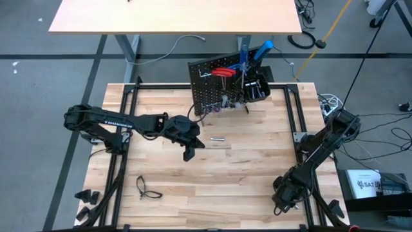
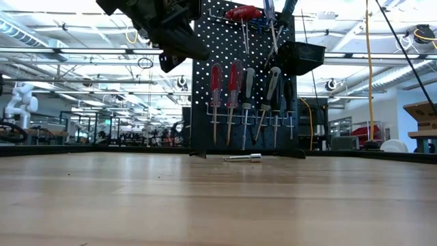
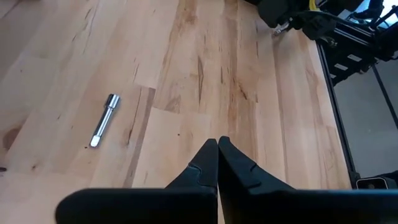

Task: Hang tools onto peg board
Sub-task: Put the silver extension bar into the black bin on the pegboard

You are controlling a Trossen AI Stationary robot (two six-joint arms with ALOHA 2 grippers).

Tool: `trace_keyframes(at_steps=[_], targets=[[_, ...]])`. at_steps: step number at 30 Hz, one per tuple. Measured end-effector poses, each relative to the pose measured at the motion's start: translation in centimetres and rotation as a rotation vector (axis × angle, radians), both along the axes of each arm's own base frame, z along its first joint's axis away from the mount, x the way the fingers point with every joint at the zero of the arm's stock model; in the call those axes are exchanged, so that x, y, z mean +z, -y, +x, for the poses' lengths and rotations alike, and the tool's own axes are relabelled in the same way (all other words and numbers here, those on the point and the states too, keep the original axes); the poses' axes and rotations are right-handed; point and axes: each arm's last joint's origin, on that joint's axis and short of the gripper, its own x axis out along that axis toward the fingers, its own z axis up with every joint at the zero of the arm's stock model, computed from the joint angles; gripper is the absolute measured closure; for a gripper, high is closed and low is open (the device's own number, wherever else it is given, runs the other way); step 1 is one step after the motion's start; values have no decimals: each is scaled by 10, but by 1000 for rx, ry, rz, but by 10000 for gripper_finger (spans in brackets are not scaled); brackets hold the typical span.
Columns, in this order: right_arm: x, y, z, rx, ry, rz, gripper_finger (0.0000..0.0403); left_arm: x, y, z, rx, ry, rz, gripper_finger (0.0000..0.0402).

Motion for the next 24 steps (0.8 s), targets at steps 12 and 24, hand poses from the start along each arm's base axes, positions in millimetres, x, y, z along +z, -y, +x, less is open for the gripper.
trace_keyframes(at_steps=[12, 24], targets=[[-21, -11, 8, 18, -115, 5, 381, 0, 0, 0, 10, -1, 8, 400], [10, 12, 17, -25, 158, -99, 381, 0, -1, 0, 27, -5, 21, 400]])
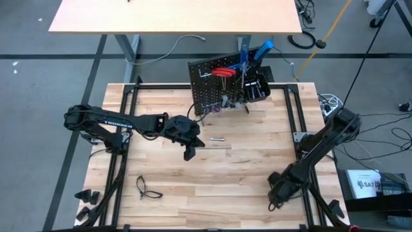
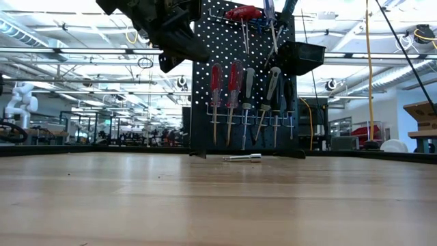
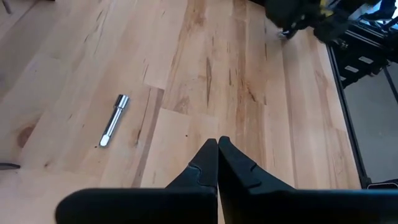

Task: Hang tools onto peg board
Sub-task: Put the silver extension bar into the black bin on the pegboard

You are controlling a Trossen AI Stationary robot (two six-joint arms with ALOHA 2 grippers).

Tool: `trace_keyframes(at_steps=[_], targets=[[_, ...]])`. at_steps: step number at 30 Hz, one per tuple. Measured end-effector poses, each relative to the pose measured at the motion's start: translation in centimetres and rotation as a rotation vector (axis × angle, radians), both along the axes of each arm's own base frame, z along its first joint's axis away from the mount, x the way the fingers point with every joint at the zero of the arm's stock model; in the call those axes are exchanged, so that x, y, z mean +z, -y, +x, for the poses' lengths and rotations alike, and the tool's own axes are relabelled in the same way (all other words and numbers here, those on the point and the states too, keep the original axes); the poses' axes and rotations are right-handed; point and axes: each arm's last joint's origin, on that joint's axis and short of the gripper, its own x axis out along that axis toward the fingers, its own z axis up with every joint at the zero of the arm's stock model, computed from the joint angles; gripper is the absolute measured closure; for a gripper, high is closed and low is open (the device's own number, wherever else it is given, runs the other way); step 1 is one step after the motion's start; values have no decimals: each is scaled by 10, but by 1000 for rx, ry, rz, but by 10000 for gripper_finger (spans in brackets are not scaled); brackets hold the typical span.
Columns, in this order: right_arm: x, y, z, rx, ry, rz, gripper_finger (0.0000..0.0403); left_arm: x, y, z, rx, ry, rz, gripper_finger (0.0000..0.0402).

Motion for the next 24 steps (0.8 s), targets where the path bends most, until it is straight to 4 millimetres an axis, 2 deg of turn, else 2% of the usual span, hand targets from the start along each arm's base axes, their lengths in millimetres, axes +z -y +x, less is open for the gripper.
trace_keyframes(at_steps=[9, 18, 24], targets=[[57, 20, 2, -341, 501, -80, 381, 0, 0, 0, 0, 0, -1, 400], [99, 36, 12, -461, 1058, -200, 381, 0, 0, 0, 16, 0, -20, 400], [125, 56, 16, -503, 1259, -295, 381, 0, 0, 0, 20, -1, -26, 400]])
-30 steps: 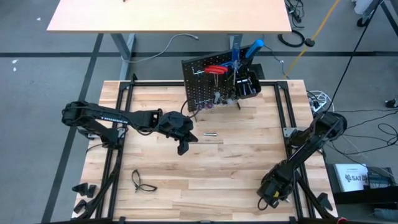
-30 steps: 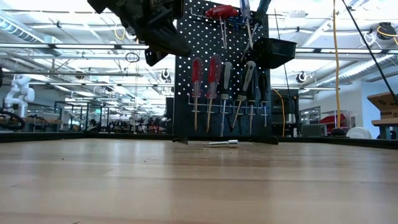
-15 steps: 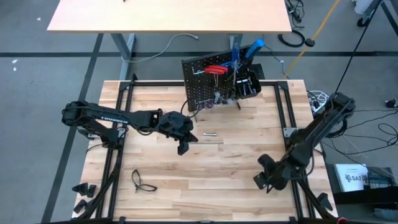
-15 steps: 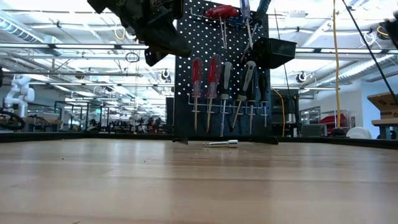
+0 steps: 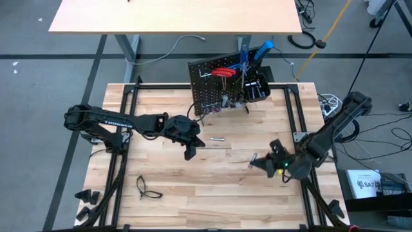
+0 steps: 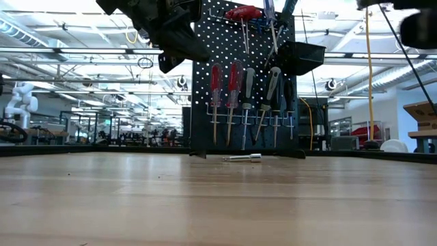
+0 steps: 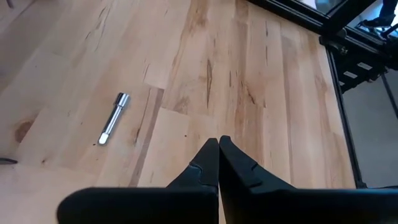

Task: Hang tools onto peg board
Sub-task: Put the silver extension bar into the black bin on the pegboard

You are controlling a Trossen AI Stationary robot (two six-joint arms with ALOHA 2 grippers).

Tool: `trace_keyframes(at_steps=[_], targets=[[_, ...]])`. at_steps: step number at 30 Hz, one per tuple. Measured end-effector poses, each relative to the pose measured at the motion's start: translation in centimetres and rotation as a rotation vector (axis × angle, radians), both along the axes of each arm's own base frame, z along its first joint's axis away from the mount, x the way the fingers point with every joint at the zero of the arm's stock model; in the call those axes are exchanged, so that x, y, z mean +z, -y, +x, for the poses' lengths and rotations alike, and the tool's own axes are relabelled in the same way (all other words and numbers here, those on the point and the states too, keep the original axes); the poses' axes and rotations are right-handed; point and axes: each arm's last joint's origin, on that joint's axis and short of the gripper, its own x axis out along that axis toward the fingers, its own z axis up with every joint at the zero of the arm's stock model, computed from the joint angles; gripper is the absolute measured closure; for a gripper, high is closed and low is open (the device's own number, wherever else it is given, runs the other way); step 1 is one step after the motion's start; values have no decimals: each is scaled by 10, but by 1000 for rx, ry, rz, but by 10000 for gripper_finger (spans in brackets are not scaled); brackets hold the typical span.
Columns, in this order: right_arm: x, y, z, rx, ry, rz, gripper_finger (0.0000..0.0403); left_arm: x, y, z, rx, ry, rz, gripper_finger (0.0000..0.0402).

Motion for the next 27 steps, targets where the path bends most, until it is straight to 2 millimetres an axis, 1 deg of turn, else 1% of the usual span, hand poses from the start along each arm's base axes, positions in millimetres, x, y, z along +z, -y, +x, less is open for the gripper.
trace_keyframes(at_steps=[8, 11, 16, 19, 22, 27], targets=[[30, 36, -3, -51, 130, -106, 381, 1, 1, 1, 0, 8, -26, 400], [39, 49, -9, -74, 167, -144, 381, 1, 1, 0, -5, 3, -59, 400], [55, 71, -23, -121, 232, -222, 381, 1, 6, 0, -27, 3, -66, 400], [71, 82, -31, -148, 255, -288, 381, 1, 9, 0, -38, 2, -66, 400], [92, 93, -40, -167, 221, -377, 381, 1, 9, 0, -41, 2, -68, 400], [119, 113, -54, -244, 81, -497, 381, 2, 9, 1, -40, 20, -68, 400]])
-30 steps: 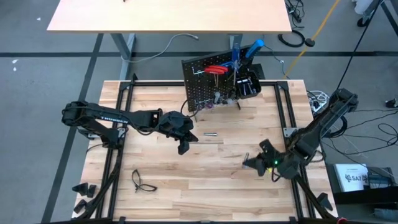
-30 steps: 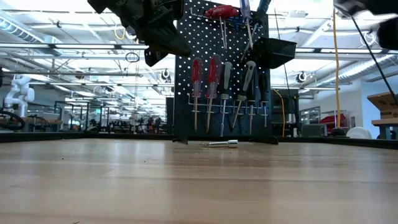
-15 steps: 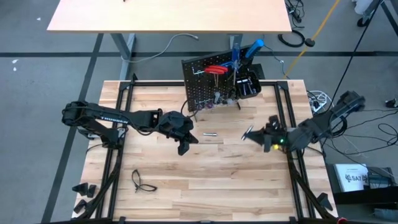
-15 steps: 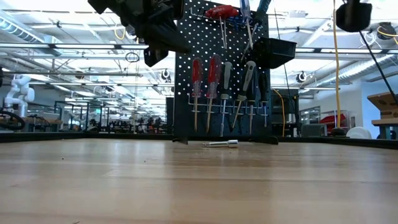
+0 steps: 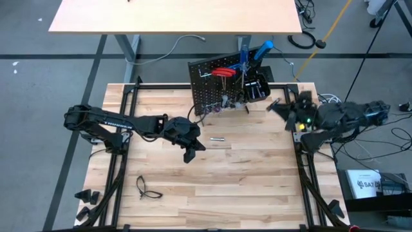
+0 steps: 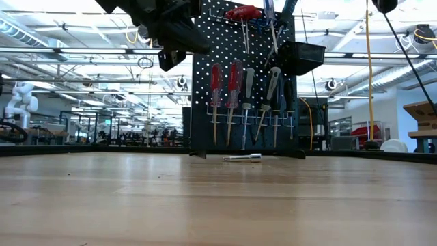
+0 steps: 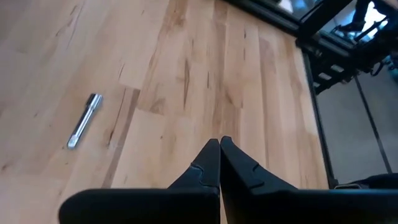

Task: Hang tools onto peg board
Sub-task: Put the silver extension bar into the black bin on the pegboard

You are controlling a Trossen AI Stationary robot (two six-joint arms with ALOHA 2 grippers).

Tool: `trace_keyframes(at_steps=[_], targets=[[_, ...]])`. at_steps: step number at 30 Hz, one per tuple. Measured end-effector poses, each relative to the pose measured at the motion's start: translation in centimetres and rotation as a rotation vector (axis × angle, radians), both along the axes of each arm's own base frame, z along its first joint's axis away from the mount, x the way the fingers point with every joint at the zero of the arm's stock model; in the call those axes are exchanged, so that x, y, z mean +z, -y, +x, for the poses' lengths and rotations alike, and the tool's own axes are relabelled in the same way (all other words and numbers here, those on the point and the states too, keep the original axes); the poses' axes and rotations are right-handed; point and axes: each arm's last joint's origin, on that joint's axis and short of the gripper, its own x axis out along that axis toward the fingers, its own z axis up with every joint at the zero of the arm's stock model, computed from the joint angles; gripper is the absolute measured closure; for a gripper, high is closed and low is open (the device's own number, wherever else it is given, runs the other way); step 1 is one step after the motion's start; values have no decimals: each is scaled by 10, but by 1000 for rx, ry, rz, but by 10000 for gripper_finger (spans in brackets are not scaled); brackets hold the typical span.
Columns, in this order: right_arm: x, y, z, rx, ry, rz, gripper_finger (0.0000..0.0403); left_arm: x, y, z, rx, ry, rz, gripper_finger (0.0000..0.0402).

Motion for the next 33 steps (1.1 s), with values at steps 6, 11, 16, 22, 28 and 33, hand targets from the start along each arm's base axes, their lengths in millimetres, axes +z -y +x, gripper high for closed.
trace_keyframes(at_steps=[6, 11, 16, 22, 28, 33], targets=[[17, 15, -3, -108, -68, -60, 381, 6, 0, 4, 1, 70, -2, 400], [18, 25, 10, -140, -123, -74, 381, 8, 0, 5, 14, 92, -18, 400], [10, 39, 30, -164, -195, -33, 381, 8, 0, 5, 16, 92, -23, 400], [0, 64, 44, -210, -260, 22, 381, 10, 4, 5, 4, 107, -25, 400], [-6, 86, 56, -221, -287, 57, 381, 10, 11, 4, -7, 103, -47, 400], [-15, 100, 68, -241, -360, 87, 381, 10, 14, 4, -16, 102, -49, 400]])
